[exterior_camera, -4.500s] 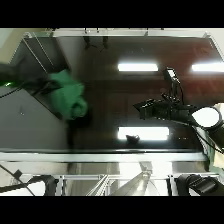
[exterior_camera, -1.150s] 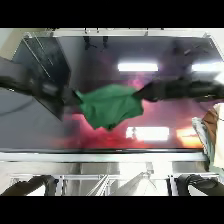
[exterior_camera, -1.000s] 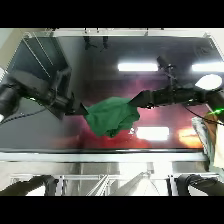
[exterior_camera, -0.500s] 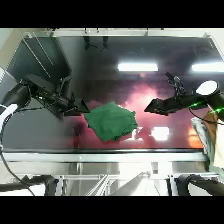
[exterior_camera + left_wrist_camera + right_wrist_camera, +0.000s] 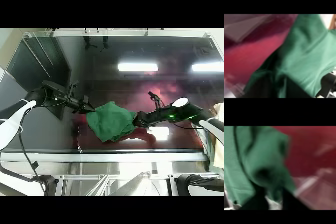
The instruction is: Fold the shirts.
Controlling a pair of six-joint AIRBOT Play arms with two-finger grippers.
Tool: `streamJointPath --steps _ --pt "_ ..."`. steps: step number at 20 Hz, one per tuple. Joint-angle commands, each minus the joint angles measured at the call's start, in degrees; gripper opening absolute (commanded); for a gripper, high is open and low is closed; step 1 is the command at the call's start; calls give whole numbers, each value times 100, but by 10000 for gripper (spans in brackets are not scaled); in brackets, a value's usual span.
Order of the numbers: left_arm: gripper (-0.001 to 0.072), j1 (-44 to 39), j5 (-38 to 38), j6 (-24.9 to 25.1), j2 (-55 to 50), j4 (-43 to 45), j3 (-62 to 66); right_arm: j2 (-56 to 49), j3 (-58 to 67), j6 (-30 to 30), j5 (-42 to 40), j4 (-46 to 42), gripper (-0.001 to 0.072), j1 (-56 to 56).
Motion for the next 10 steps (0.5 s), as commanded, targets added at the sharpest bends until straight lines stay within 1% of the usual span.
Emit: streamJointPath --steps 1,2,5,8,10 --pt "16 -109 514 46 -229 -157 634 -275 -2 -1147 221 1521 80 116" --pt "16 -109 726 46 -227 -160 905 -186 72 -1191 363 1576 24 7" --pt "16 -4 1233 37 -109 -192 1659 278 376 -1191 570 1569 24 -452" --pt "16 175 1207 39 310 -205 2356 804 903 -1165 566 1572 23 -1075" --pt "16 323 1217 20 614 -208 2846 1036 1335 -984 568 1569 23 -1453"
